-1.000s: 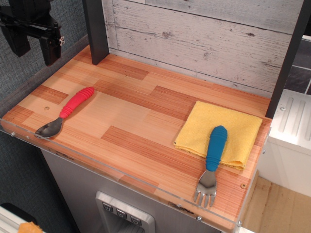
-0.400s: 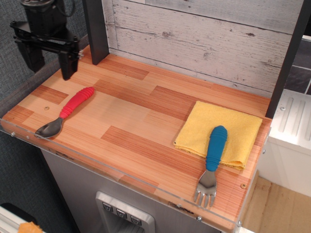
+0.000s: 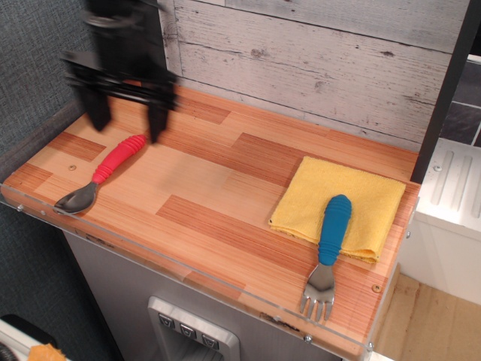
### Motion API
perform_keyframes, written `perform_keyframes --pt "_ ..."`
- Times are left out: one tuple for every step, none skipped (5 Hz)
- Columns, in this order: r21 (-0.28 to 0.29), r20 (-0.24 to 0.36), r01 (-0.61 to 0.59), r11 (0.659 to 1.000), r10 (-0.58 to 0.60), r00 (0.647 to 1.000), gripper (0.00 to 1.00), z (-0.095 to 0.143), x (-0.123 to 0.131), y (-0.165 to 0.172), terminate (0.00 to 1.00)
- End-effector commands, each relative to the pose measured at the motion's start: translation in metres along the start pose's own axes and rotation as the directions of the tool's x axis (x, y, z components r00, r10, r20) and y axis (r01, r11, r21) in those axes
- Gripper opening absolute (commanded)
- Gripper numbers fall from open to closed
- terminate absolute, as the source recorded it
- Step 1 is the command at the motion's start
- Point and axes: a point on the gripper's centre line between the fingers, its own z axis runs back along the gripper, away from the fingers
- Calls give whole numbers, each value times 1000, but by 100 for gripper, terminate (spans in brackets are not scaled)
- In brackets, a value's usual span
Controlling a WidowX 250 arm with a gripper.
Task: Move the fork to the right of the spoon.
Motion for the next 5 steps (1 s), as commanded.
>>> perform_keyframes --pt "-45 44 96 994 -94 995 100 9 -4 -61 0" --pt "-61 22 128 990 -127 992 100 -3 -10 -88 0" --pt "-80 31 162 984 -160 987 100 -9 -18 -117 0" --pt "-79 47 206 975 -203 978 100 -13 -25 -141 0" --pt "-80 21 227 971 -226 974 100 -19 -29 -159 0"
